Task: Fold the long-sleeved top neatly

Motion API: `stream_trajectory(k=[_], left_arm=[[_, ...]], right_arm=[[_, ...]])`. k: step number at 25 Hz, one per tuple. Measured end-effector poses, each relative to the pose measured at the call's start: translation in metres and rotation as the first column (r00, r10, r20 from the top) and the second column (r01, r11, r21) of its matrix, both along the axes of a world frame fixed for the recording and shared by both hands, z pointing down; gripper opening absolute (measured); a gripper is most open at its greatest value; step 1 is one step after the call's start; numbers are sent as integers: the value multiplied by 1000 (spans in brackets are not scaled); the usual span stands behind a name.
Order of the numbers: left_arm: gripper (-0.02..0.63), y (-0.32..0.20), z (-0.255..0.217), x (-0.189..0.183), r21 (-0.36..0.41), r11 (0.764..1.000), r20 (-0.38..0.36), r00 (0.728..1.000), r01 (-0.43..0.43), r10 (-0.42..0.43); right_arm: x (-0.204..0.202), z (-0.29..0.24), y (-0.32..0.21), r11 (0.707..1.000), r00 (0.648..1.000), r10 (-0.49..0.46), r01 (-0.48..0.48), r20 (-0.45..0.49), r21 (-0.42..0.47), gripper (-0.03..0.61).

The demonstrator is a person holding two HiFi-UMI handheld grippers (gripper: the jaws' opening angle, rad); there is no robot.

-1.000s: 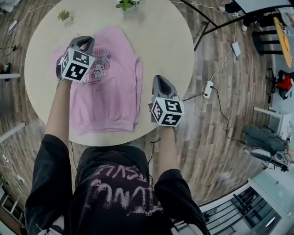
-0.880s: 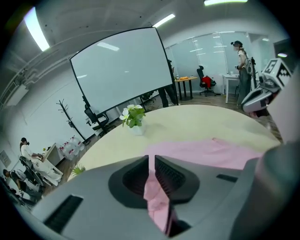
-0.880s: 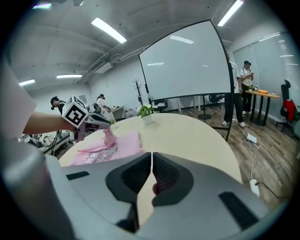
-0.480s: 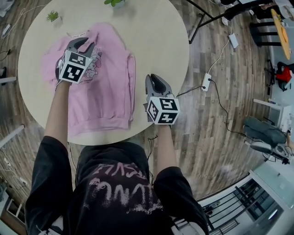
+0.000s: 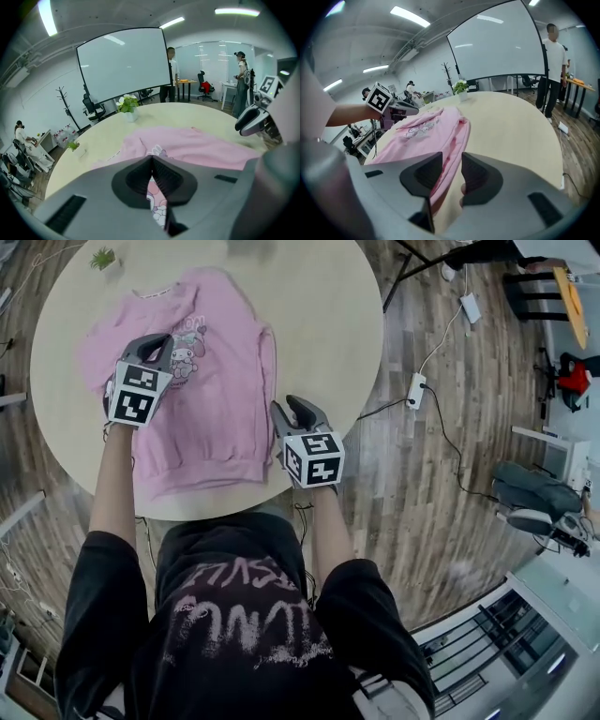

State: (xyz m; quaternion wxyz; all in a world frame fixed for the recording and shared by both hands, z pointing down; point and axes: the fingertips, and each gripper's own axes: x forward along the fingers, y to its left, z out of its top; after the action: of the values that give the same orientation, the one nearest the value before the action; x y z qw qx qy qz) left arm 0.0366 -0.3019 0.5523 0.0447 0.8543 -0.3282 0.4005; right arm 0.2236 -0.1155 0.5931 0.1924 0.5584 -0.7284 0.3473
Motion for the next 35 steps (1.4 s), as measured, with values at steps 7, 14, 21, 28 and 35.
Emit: stream_trajectory(k=[7, 14, 21, 28, 35], left_arm=[[12, 47, 9, -11, -27, 999, -10, 999, -47, 47], [12, 63, -3, -25, -21, 999, -77, 996, -36, 34], [12, 78, -3, -36, -27, 998, -69, 996, -63, 61], [12, 88, 3, -42, -38, 996, -48, 995, -85, 83], [12, 94, 4, -54, -42, 996, -38, 996, -78, 76]], right_arm=[[-13, 9, 32, 999, 1000, 15, -15, -7, -39, 133], [-4, -4, 35, 990, 990, 137, -137, -26, -12, 97], [-18, 17, 69, 989, 994, 110, -112, -28, -99, 100], [-30, 37, 66, 985, 994, 105, -107, -22, -138, 101], [-21, 45, 66, 973, 985, 170, -165, 15, -161, 85]])
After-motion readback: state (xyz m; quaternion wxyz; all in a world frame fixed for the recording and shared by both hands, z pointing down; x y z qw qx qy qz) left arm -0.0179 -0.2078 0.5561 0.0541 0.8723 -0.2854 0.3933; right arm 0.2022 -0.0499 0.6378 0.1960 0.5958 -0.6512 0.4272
